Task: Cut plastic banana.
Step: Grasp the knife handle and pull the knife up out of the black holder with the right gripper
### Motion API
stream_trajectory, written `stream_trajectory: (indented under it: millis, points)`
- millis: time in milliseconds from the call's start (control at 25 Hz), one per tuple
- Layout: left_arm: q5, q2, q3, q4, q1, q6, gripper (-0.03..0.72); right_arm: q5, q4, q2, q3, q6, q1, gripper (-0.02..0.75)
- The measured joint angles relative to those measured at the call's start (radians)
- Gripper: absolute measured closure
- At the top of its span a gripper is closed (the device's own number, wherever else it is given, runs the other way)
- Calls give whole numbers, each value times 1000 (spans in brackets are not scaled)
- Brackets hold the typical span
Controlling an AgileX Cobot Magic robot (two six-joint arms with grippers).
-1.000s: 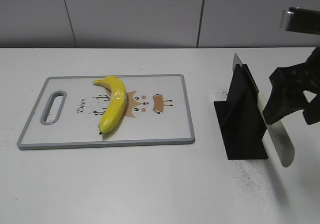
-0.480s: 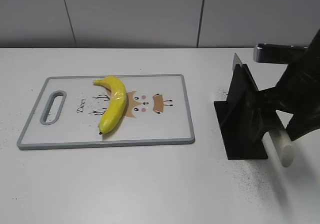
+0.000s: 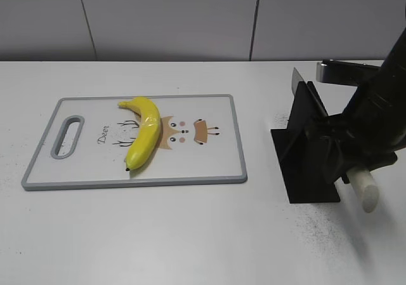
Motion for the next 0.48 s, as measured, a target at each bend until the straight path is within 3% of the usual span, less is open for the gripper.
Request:
stream_trajectory:
  millis: [480]
  points:
    - [0, 0, 0, 1, 0, 0, 133, 22, -19, -83, 0, 5, 0, 574]
